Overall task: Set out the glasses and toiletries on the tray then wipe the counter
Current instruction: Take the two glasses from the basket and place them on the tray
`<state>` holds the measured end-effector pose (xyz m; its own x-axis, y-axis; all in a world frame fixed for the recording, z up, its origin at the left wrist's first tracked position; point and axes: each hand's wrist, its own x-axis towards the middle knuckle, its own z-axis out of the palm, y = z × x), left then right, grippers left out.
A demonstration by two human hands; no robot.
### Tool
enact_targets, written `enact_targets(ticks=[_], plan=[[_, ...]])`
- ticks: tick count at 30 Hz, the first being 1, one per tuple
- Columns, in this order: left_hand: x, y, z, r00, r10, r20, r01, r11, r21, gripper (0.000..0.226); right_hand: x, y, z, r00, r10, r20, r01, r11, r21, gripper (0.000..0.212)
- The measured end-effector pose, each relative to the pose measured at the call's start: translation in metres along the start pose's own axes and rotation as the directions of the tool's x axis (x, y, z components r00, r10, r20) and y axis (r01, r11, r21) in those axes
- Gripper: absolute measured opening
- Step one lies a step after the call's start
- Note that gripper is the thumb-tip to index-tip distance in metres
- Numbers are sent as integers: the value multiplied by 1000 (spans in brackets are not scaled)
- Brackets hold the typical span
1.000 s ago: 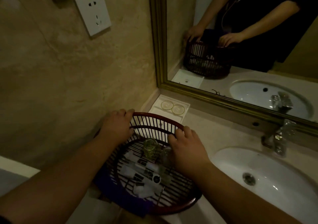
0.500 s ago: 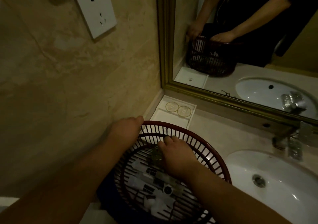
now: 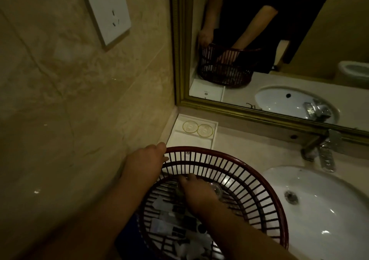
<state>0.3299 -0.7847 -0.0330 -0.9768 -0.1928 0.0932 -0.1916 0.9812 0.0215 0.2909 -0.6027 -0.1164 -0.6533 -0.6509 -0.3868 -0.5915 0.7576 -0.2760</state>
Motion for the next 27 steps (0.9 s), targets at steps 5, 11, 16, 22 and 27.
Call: enact_targets(ticks=[5,11,16,22,27], plan=[[-1,2,3,1000,-5,-29,6,1000,7,26,1,-6,-1,1000,11,-5,-11,1000,-28,62],[-1,4,-2,1000,-15,-20,15,1000,-13,24,-29,-21,-40,998,-50,34,53,995,-85,79],[-1,6,-2,999,-43,-5,43,999,-24,22,-72,-32,-103,986,-139,-89,132,988,-74,64],[-1,5,-4,998,-67,16,67,997,-34,16,-85,-46,-191,949,-150,-276,129,987,-94,72],[0,5,-2,998,-65,12,66,996,-61,17,-51,-36,-230,881,-153,-448,137,988,-68,71]])
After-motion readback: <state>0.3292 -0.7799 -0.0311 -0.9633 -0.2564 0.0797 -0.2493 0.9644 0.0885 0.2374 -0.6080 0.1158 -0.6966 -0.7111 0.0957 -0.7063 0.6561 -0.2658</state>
